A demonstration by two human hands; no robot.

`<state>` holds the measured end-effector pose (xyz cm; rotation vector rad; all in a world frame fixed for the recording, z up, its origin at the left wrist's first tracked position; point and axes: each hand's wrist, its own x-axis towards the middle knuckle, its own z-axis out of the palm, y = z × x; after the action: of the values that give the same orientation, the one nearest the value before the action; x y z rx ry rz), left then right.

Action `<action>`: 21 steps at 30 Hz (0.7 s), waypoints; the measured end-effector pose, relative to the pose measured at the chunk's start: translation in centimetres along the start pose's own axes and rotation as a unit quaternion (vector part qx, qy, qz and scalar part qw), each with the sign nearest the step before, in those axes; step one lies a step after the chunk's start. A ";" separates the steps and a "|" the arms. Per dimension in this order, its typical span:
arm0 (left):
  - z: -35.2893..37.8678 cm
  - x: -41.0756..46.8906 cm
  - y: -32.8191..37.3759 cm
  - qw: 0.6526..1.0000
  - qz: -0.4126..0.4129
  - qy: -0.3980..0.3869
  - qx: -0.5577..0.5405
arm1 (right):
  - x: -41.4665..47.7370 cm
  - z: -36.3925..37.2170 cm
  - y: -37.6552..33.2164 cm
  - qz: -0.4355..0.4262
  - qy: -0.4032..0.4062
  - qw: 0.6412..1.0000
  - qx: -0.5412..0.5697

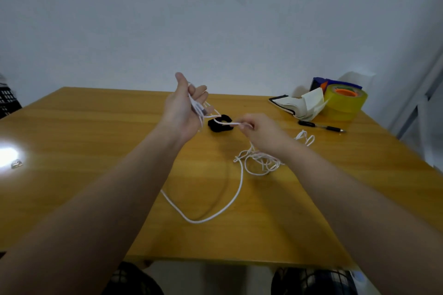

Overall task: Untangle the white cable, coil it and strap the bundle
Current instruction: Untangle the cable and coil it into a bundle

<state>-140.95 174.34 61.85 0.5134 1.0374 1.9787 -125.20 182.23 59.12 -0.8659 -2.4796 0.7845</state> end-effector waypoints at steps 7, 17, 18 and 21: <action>0.4 0.3 -0.5 0.966 0.056 0.034 0.251 | -1.1 1.2 -1.8 -0.144 -0.106 0.916 -0.359; -0.6 0.5 -0.3 0.990 -0.038 -0.012 0.135 | -2.4 -1.4 -1.0 -0.232 0.044 0.933 -0.272; -0.2 0.4 -0.8 0.990 -0.054 -0.040 0.120 | -2.1 -1.4 -1.3 -0.267 0.050 0.923 -0.273; 1.2 -0.5 -1.1 0.990 -0.079 -0.096 0.068 | -1.4 -1.6 -2.2 -0.289 0.067 0.914 -0.278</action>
<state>-139.33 174.85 61.66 0.6615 1.0624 1.6910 -124.26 180.46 61.44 -0.2763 -2.6439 -0.1881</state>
